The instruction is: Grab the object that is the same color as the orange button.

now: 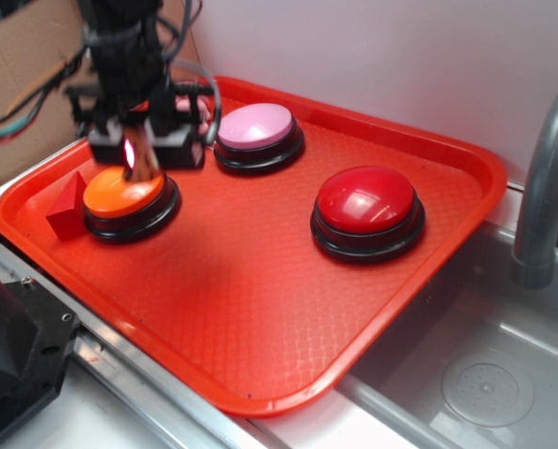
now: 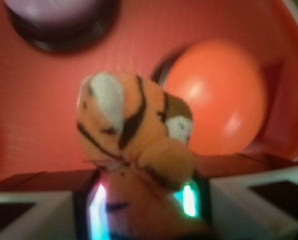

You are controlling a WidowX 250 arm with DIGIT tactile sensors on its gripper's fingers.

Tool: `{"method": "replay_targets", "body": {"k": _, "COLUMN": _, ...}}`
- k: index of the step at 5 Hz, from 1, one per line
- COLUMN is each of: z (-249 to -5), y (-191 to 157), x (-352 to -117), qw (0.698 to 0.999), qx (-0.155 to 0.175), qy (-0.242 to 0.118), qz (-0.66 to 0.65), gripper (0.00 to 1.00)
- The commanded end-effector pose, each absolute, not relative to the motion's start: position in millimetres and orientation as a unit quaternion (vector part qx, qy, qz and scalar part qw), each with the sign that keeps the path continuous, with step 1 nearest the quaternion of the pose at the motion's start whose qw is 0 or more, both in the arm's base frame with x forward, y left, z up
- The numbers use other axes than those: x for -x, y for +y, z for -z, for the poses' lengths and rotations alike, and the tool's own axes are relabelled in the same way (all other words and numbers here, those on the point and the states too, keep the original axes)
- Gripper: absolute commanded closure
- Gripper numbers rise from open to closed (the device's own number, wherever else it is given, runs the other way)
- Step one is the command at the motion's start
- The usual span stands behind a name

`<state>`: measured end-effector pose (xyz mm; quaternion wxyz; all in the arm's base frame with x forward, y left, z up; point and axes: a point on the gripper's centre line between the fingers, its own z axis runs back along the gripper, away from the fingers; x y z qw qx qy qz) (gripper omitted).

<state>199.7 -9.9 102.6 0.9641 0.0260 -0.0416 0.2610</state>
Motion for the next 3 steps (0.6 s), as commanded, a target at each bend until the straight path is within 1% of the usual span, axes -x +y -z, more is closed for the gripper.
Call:
{"method": "replay_targets", "body": {"k": 1, "z": -188, "y": -17, "x": -226, "qw": 0.991, "qx": -0.022, "qy": -0.084, "qz": -0.100, "gripper": 1.00}}
{"method": "replay_targets", "body": {"k": 2, "z": -202, "y": -12, "x": -231, "qw": 0.992, "qx": -0.015, "qy": -0.091, "qz": -0.084, "gripper": 1.00}}
{"method": "replay_targets", "body": {"k": 3, "z": -199, "y": -2, "x": -234, "qw": 0.990, "qx": -0.032, "qy": -0.078, "qz": -0.114, "gripper": 1.00}}
